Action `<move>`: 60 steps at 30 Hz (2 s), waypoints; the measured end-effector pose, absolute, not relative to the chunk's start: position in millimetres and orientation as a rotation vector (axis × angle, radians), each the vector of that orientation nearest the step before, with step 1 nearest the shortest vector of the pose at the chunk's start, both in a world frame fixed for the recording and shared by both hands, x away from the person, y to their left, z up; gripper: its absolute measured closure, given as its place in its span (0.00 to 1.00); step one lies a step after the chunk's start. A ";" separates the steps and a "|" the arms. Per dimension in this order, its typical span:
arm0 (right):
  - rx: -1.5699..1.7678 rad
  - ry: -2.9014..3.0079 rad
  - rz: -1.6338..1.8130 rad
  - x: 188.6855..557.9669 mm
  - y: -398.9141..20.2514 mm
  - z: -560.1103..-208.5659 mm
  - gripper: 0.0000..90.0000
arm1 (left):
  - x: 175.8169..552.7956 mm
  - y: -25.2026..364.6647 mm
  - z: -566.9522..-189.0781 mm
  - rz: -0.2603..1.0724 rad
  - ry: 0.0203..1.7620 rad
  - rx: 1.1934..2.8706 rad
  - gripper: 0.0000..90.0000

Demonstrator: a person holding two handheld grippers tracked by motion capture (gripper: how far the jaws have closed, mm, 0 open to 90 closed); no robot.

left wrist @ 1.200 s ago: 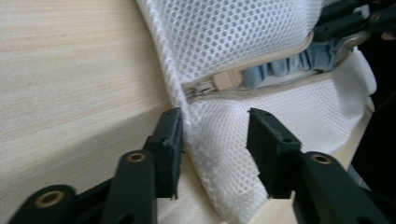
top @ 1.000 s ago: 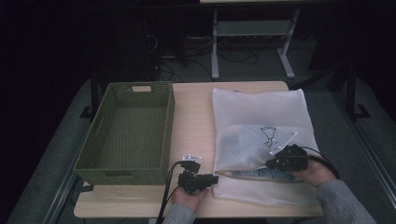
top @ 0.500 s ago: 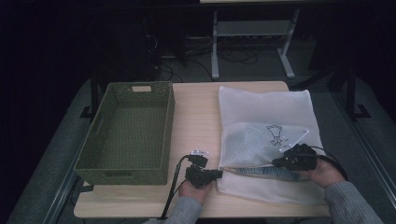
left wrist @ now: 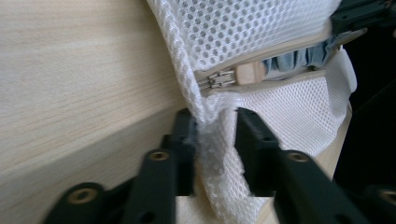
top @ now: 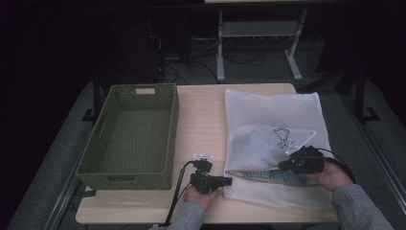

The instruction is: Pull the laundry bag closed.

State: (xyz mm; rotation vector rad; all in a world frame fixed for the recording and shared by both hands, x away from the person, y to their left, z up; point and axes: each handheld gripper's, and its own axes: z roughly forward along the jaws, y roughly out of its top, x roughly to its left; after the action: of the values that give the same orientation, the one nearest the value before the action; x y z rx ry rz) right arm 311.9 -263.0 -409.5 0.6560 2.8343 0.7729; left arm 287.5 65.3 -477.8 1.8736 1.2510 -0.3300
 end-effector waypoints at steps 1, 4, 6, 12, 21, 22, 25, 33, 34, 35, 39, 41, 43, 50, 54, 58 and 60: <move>0.648 2.834 0.784 312.2 -262.5 -408.2 0.94 | 287.5 64.9 -478.2 -0.326 1.252 1.882 0.86; 0.675 2.832 0.838 312.4 -259.5 -402.3 0.81 | 286.1 65.4 -476.9 -0.320 1.228 1.902 0.92; 0.658 2.828 0.874 310.7 -254.0 -397.1 0.75 | 284.7 67.7 -473.9 -0.311 1.220 1.897 0.93; 0.525 2.833 0.918 306.3 -223.1 -384.5 0.70 | 283.0 69.7 -462.0 -0.302 1.184 1.897 0.93; 0.380 2.862 0.937 305.3 -179.4 -382.6 0.69 | 279.9 67.7 -453.1 -0.288 1.160 1.907 0.94; 0.369 2.866 0.937 305.6 -175.9 -383.5 0.69 | 280.2 67.8 -452.3 -0.294 1.157 1.904 0.94; 0.354 2.877 0.946 307.5 -166.6 -385.9 0.69 | 280.8 67.6 -449.3 -0.293 1.149 1.905 0.94; 0.322 2.908 0.955 314.3 -147.7 -394.5 0.71 | 280.5 66.7 -443.6 -0.291 1.125 1.910 0.94; 0.319 2.916 0.956 315.2 -146.5 -395.8 0.72 | 280.3 66.6 -443.4 -0.291 1.124 1.911 0.94; 0.325 2.919 0.953 315.3 -145.6 -396.7 0.72 | 280.1 66.5 -443.3 -0.290 1.121 1.913 0.94; 0.314 2.928 0.947 316.5 -143.1 -399.9 0.75 | 279.6 66.4 -442.7 -0.293 1.113 1.917 0.94; 0.312 2.932 0.947 317.2 -142.0 -400.9 0.77 | 279.7 66.5 -442.6 -0.294 1.111 1.918 0.94; 0.308 2.936 0.952 318.0 -140.5 -401.7 0.80 | 279.7 66.4 -442.7 -0.295 1.107 1.920 0.94; 0.292 2.952 0.946 318.9 -136.5 -400.9 0.89 | 279.1 67.1 -445.9 -0.302 1.112 1.911 0.94; 0.283 2.949 0.926 317.3 -134.9 -397.5 0.90 | 279.9 67.2 -446.9 -0.322 1.118 1.900 0.88; 0.279 2.946 0.914 315.7 -134.0 -393.2 0.90 | 282.3 67.1 -444.2 -0.329 1.123 1.893 0.82; 0.274 2.944 0.902 315.0 -133.7 -390.8 0.90 | 283.9 67.6 -442.4 -0.331 1.128 1.886 0.84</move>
State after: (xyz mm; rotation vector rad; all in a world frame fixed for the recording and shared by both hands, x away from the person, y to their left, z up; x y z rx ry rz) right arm 315.0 -133.7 -390.8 0.2740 2.9445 0.9017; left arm 283.9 67.6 -442.4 1.8857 1.1283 -0.3309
